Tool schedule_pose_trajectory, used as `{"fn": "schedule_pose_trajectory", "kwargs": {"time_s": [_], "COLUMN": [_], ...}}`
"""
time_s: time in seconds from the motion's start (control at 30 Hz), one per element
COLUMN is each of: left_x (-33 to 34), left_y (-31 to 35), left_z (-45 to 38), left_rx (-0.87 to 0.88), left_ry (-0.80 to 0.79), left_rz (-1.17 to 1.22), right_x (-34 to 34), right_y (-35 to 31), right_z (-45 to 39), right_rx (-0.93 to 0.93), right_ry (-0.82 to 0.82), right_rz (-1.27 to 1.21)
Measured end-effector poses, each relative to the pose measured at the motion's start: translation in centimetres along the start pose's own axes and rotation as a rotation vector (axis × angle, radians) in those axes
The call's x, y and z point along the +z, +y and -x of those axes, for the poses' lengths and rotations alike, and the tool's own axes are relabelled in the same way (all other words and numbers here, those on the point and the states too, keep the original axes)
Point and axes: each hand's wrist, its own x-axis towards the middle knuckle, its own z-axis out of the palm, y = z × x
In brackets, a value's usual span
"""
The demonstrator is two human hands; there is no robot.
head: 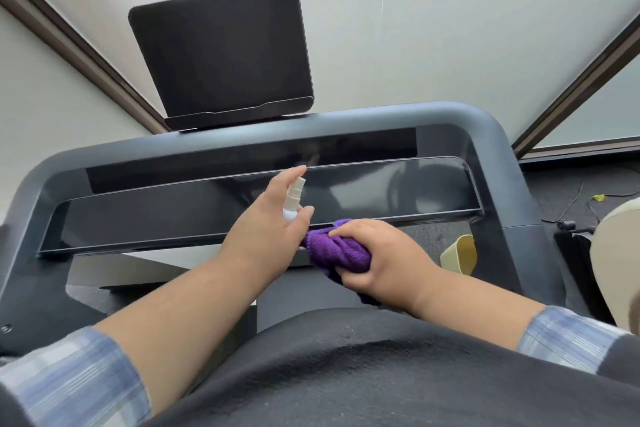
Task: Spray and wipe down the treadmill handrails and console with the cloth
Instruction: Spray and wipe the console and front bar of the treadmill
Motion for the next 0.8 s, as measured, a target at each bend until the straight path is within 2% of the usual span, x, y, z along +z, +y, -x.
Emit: {"fn": "schedule_pose_trajectory", "kwargs": {"time_s": [0.13, 0.3, 0.6, 0.8], "left_x": [0.8, 0.9, 2.0, 1.0], "left_y": [0.3, -0.6, -1.1, -2.6], "left_z": [-2.8, -4.6, -5.9, -5.4], "left_rx": [-0.019, -0.041, -0.038, -0.035], "left_ry": [-0.135, -0.176, -0.157, -0.092], "left_rz": [-0.257, -0.439, -0.491, -0.477], "right_x": [-0.4, -0.8, -1.3, -1.5], "right_y": [0.2, 0.2, -0.1, 0.6], "right_z": [0.5, 1.0, 0.8, 1.2], "right_rx": [0.026, 0.031, 0.048, 0.067], "right_ry": [-0.034, -0.05, -0.157, -0.145], "right_rz": [0.008, -0.008, -0.016, -0.033]}}
